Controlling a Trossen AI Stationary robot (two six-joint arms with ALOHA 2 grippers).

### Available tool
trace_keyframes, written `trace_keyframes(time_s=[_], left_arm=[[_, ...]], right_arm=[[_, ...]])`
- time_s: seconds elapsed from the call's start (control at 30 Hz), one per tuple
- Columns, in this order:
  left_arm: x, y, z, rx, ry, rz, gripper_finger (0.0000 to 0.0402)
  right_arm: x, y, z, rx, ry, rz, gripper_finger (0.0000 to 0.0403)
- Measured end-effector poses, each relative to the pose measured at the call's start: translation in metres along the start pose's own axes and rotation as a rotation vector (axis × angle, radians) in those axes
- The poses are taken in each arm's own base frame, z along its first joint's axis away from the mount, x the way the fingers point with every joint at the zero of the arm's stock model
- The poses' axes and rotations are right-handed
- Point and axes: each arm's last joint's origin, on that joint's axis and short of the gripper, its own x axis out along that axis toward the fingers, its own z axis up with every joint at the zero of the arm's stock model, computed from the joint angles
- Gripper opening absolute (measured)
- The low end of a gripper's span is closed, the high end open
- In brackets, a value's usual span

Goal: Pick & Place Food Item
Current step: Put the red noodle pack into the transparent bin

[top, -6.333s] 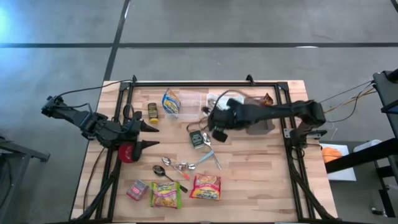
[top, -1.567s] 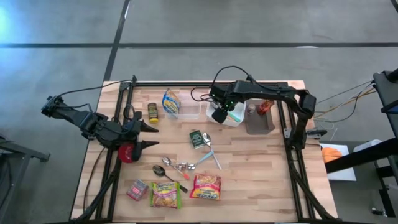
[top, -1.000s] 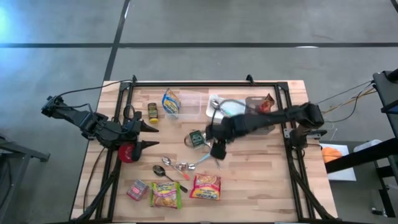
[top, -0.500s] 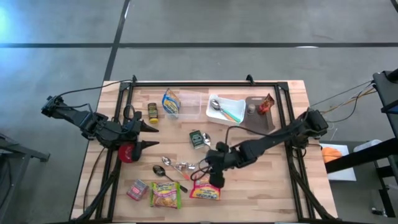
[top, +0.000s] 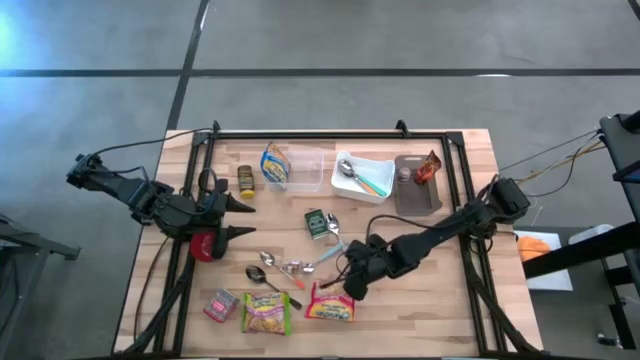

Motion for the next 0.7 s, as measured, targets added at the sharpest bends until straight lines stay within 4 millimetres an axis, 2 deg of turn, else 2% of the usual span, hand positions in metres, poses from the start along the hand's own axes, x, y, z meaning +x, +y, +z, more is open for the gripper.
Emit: trace_keyframes(time_s=[0.2,0.37,0.5,0.7], left_arm=[[0.0,0.0,0.0,0.051,0.0,0.0,0.0243],[0.0,0.0,0.0,0.054,0.0,0.0,0.0243],[0.0,0.0,0.0,0.054,-0.001,0.0,0.0243],[0.0,0.0,0.002,0.03,-0.019,0.003,0.0243]], right_arm=[[0.01,-0.009,-0.022,0.132,0.012,0.011,0.0215],[0.009,-0.006,-0.03,0.164,0.014,0.02,0.0215],[0.002,0.008,-0.024,0.094,-0.057,0.053,0.0215],[-0.012,0.042,-0.008,-0.095,-0.203,0.224,0.0215]])
